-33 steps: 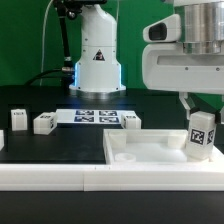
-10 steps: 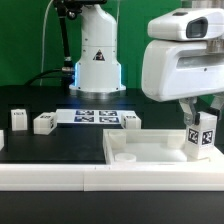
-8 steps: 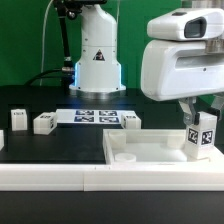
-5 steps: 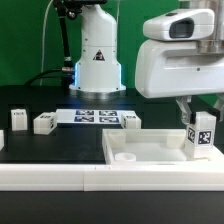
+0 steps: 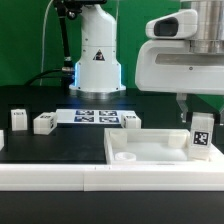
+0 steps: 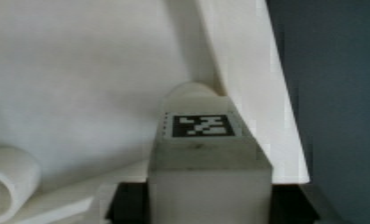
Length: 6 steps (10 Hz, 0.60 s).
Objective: Assemble one leg
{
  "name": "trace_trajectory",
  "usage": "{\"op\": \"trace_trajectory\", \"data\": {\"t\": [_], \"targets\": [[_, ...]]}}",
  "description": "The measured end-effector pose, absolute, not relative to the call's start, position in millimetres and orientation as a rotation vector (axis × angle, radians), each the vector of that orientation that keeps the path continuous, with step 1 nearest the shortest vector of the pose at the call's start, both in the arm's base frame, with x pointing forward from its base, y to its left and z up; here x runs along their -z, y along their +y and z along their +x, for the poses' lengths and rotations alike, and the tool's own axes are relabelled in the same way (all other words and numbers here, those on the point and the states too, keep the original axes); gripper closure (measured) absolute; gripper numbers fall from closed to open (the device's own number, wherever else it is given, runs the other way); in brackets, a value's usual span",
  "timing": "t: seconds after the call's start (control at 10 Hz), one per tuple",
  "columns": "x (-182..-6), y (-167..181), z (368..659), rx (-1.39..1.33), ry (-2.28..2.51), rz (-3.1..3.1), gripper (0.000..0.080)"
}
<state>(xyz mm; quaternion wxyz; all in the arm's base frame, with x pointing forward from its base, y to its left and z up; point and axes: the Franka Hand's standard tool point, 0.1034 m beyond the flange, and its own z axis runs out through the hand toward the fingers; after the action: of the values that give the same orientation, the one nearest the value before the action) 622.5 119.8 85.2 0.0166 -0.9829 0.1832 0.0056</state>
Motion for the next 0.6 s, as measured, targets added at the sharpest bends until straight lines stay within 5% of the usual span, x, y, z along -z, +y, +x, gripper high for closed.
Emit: {"op": "trace_trajectory", "data": {"t": [0.6], "targets": [[-84.3, 119.9, 623.3, -0.007, 1.378, -2.794, 0.0511]]}}
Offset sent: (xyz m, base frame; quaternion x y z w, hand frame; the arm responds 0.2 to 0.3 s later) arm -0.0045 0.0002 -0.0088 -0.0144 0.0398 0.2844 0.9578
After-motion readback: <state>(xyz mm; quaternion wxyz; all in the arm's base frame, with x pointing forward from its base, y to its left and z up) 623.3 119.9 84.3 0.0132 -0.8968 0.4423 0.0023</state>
